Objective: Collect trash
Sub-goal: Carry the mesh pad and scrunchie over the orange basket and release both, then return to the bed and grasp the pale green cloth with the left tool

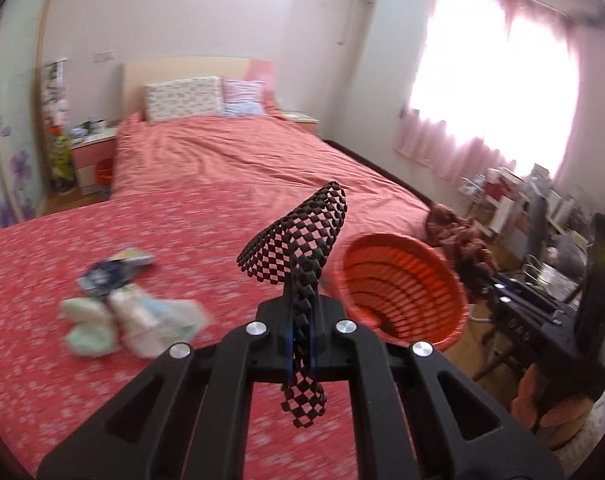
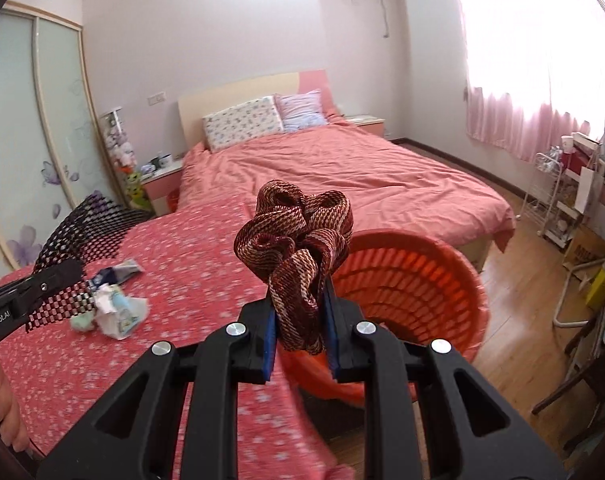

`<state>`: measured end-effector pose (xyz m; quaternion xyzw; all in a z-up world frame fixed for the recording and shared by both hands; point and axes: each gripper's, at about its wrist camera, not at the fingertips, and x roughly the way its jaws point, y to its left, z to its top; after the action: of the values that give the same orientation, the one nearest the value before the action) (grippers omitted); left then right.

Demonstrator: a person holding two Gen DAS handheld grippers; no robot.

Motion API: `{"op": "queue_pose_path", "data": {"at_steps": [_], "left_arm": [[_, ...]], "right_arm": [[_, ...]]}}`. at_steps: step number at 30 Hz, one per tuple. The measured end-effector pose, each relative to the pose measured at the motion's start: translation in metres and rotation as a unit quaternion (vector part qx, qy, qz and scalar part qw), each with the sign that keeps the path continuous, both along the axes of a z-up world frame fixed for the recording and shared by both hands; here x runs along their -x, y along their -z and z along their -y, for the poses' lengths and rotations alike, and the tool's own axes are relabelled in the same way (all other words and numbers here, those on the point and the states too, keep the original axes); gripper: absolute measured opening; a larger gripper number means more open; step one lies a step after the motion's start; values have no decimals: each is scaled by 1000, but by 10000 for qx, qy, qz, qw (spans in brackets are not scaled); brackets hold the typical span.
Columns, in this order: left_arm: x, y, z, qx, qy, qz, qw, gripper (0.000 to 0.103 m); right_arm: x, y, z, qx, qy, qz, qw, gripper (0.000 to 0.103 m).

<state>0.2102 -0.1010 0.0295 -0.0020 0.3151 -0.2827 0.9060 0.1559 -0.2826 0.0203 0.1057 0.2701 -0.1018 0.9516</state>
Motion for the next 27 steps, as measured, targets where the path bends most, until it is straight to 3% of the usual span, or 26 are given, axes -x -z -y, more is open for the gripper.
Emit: {"op": "queue_pose_path", "data": {"at_steps": [9,18,20,22,23,27], "left_arm": [[-22,32,98,42,751,-287,9968,6],[-48,68,160,-219,1132,-553,9918,7],[-53,77,170,-351,1114,-582,9915,12],[-59,86,173,-465,1029,-633,9916,36],[-63,91,172,-512,929,-651,9922,40],[-72,100,162,-548,701,-813,9927,48]], "right_arm": [[-7,19,57,-255,344,-20,9991,20],[-21,43,93,-545,582,-112,9968,23],[-23,49,102,-625,594,-140,9962,30],[-25,53,108,-675,622,-188,9956,47],[-26,56,110,-693,623,-211,9954,49],[-23,59,106,-646,651,-262,9954,57]]}}
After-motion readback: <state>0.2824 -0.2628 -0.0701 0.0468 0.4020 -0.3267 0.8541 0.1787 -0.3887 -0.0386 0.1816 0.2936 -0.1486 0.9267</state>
